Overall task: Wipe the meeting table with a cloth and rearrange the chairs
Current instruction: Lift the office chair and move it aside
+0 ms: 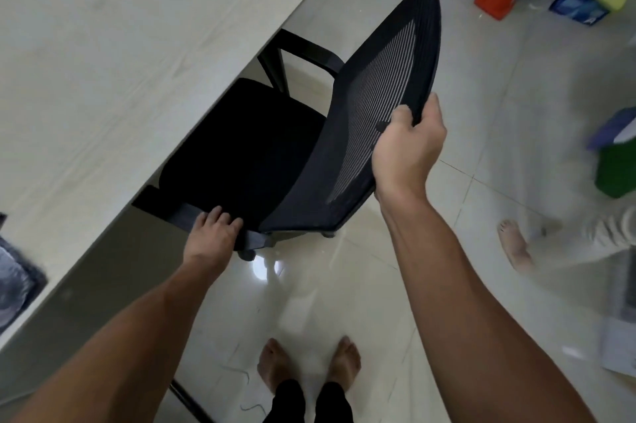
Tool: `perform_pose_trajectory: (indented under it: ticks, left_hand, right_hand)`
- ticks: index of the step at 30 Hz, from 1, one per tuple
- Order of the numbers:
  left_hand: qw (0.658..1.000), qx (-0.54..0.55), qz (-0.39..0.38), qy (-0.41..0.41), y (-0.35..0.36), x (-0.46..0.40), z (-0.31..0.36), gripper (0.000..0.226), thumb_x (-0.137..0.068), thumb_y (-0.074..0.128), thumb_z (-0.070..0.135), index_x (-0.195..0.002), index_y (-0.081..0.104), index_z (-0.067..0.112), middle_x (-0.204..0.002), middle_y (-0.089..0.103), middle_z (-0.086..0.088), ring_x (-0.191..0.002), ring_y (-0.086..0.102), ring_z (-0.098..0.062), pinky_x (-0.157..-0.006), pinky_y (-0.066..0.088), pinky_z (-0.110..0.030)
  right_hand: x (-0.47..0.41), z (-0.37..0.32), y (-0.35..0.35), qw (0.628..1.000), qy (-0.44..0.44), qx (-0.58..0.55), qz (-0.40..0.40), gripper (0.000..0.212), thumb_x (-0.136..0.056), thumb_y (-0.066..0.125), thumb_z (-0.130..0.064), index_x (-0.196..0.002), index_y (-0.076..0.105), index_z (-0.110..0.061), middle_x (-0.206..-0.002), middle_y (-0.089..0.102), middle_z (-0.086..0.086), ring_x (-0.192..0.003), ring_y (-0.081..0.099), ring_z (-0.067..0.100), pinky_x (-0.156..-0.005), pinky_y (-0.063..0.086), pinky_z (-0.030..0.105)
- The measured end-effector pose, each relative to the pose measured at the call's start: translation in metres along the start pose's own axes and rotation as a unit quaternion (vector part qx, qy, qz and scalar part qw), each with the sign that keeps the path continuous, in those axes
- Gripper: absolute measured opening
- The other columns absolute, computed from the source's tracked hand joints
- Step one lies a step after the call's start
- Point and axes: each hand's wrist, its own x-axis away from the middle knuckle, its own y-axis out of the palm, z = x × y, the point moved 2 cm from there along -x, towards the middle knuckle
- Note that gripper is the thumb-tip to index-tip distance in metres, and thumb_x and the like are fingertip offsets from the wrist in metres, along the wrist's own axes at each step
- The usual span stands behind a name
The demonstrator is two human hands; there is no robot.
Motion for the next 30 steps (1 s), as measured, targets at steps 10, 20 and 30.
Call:
perform_pose_trajectory:
  ticks: [10, 20, 30]
  left_hand:
    - [0.989, 0.134, 0.033, -0.053, -0.041, 0.035, -0.015, 0.066, -0.093, 0.069, 0.022, -0.151, 0.038, 0.02, -0.155, 0.045, -0.006, -0.149, 0.037, -0.029, -0.116, 0.034, -0.041]
    - [0.925, 0.325, 0.146, -0.136, -0.148, 0.113, -0.001, 0.046, -0.105, 0.051, 0.026, -0.15, 0.048, 0.017, -0.147, 0.054, -0.008, -0.128, 0.056, -0.035, -0.099, 0.05, -0.047]
    - [0.845, 0.394, 0.265, -0.246, -0.256, 0.115, 0.042, 0.035, -0.104, 0.048, 0.031, -0.131, 0.064, 0.015, -0.124, 0.068, -0.01, -0.11, 0.064, -0.034, -0.084, 0.055, -0.045]
  right_hand:
    - [0.026, -0.009, 0.042, 1.0, 0.016, 0.012, 0.008, 0.051, -0.107, 0.043, -0.02, -0.157, 0.038, -0.013, -0.15, 0.055, 0.01, -0.135, 0.056, 0.029, -0.114, 0.047, 0.046]
    - [0.016, -0.084, 0.01, 0.954, -0.152, 0.244, -0.088, 0.05, -0.107, 0.046, -0.032, -0.154, 0.045, -0.013, -0.155, 0.045, 0.006, -0.14, 0.043, 0.028, -0.111, 0.038, 0.044]
    - [-0.061, -0.118, 0.027, 0.842, -0.332, 0.294, -0.306, 0.039, -0.109, 0.041, -0.027, -0.136, 0.06, -0.007, -0.133, 0.062, 0.012, -0.128, 0.052, 0.032, -0.108, 0.043, 0.047]
